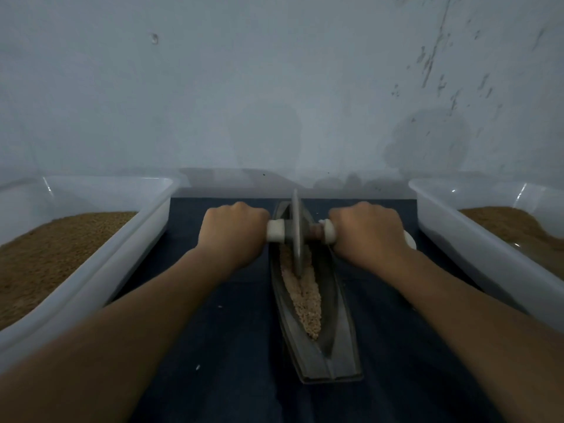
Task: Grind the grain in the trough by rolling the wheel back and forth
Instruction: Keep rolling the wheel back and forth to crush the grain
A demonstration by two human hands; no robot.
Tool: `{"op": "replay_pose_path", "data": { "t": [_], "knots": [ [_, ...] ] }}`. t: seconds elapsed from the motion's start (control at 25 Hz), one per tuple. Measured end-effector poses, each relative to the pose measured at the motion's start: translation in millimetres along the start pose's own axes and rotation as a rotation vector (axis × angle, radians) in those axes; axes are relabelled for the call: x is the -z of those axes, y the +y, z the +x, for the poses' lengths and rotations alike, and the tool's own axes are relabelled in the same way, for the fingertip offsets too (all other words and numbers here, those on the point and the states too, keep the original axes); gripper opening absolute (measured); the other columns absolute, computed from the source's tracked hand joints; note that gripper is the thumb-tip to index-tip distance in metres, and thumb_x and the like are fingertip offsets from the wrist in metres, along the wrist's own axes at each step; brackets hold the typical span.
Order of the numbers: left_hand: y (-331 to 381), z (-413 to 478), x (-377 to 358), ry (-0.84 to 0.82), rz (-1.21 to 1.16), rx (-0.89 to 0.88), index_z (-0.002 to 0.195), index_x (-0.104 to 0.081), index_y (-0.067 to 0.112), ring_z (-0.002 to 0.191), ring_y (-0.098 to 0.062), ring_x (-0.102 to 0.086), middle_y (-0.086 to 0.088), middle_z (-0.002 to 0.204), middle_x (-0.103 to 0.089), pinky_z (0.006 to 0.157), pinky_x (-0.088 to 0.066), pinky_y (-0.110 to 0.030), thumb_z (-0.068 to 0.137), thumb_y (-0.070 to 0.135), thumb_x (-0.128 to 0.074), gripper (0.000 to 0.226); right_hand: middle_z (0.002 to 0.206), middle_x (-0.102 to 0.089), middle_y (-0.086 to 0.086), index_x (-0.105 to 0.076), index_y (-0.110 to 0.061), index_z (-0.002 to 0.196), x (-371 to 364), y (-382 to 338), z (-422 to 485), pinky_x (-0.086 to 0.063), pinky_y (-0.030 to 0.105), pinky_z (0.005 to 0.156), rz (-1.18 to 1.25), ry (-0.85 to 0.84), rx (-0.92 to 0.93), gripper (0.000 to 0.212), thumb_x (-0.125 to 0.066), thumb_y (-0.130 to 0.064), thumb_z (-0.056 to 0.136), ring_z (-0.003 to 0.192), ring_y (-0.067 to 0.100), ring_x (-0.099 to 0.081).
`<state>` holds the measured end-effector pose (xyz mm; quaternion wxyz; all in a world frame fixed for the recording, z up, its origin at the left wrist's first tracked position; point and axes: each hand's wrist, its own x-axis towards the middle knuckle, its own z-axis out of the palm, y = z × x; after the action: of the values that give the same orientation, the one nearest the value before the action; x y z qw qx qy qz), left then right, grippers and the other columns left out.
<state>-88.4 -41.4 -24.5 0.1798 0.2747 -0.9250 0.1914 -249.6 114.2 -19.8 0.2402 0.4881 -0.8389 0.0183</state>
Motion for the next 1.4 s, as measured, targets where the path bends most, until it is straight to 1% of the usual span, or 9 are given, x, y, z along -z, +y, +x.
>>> {"op": "replay_pose_path", "data": {
  "t": [0.12,0.36,0.52,0.64,0.76,0.96,1.08,1.24,1.4],
  "knots": [
    [-0.3,0.8,1.4,-0.041,-0.066,0.044,0.098,-0.059,0.027,0.069,-0.022,-0.052,0.002,0.080,-0.051,0.060,-0.039,-0.034,0.089,0.029,-0.058,0.009,0.079,-0.059,-0.004,-0.044,-0.032,0.074,6.7,0.0,16.4,-0.048,0.033,0.063,-0.006,-0.042,0.012,0.025,-0.063,-0.043,0.087,0.073,0.022,-0.058],
    [-2.2,-54.7,14.9,0.240,0.030,-0.154,0.064,-0.044,0.031,0.043,-0.010,-0.006,0.010,0.055,-0.013,0.046,-0.005,-0.019,0.052,0.032,-0.079,0.037,0.055,-0.033,-0.012,-0.021,-0.037,0.062,5.5,13.7,-61.2,-0.006,0.019,0.045,-0.096,0.189,0.097,0.042,-0.062,-0.047,0.063,0.046,-0.001,-0.020],
    [1.3,-14.5,-6.1,0.056,0.006,0.001,0.088,-0.058,0.030,0.055,-0.018,-0.039,0.006,0.066,-0.036,0.052,-0.031,-0.031,0.083,0.033,-0.062,0.007,0.065,-0.044,-0.010,-0.033,-0.032,0.066,-3.7,3.6,-16.2,-0.027,0.025,0.047,-0.027,0.075,0.048,0.038,-0.068,-0.044,0.076,0.054,0.012,-0.041],
    [-0.2,10.4,-5.4,-0.045,-0.075,0.067,0.097,-0.061,0.028,0.072,-0.023,-0.055,0.001,0.082,-0.054,0.062,-0.039,-0.035,0.088,0.032,-0.059,0.011,0.080,-0.059,-0.002,-0.042,-0.030,0.072,1.2,-3.1,23.0,-0.052,0.036,0.066,-0.014,-0.024,0.020,0.028,-0.065,-0.040,0.084,0.073,0.023,-0.058],
    [-0.6,-16.6,0.5,0.002,-0.066,0.031,0.089,-0.057,0.029,0.059,-0.019,-0.043,0.005,0.071,-0.043,0.055,-0.035,-0.032,0.084,0.032,-0.062,0.007,0.071,-0.048,-0.008,-0.035,-0.032,0.067,5.7,2.4,0.7,-0.039,0.029,0.055,-0.009,-0.003,0.066,0.034,-0.065,-0.040,0.080,0.064,0.018,-0.049],
    [-1.5,-57.0,14.2,0.257,0.006,-0.134,0.067,-0.029,0.028,0.046,-0.008,0.003,0.011,0.055,-0.009,0.048,-0.002,-0.018,0.048,0.031,-0.080,0.055,0.057,-0.037,-0.011,-0.016,-0.035,0.066,0.2,14.0,-58.2,-0.006,0.019,0.047,-0.070,0.198,0.148,0.047,-0.063,-0.043,0.060,0.047,0.006,-0.026],
    [4.0,-28.2,1.3,0.098,0.043,-0.037,0.074,-0.043,0.024,0.043,-0.012,-0.017,0.008,0.058,-0.022,0.044,-0.016,-0.025,0.071,0.031,-0.072,0.030,0.066,-0.046,-0.010,-0.031,-0.036,0.068,-7.5,9.1,-27.8,-0.022,0.024,0.048,-0.007,0.121,0.088,0.034,-0.064,-0.042,0.074,0.057,0.014,-0.048],
    [4.1,10.2,6.0,-0.036,-0.025,0.052,0.099,-0.059,0.025,0.073,-0.025,-0.057,0.002,0.077,-0.047,0.060,-0.038,-0.035,0.089,0.029,-0.059,0.011,0.086,-0.061,-0.001,-0.048,-0.031,0.080,-1.4,-0.6,19.0,-0.043,0.034,0.066,0.050,-0.049,-0.010,0.021,-0.063,-0.043,0.088,0.082,0.026,-0.061],
    [2.4,-43.0,10.4,0.165,0.005,-0.078,0.075,-0.041,0.026,0.046,-0.014,-0.023,0.009,0.059,-0.024,0.045,-0.016,-0.024,0.070,0.032,-0.071,0.031,0.072,-0.052,-0.009,-0.034,-0.034,0.067,-0.4,8.5,-34.2,-0.026,0.025,0.049,-0.010,0.072,0.095,0.028,-0.058,-0.042,0.078,0.062,0.016,-0.051]
  ]
}}
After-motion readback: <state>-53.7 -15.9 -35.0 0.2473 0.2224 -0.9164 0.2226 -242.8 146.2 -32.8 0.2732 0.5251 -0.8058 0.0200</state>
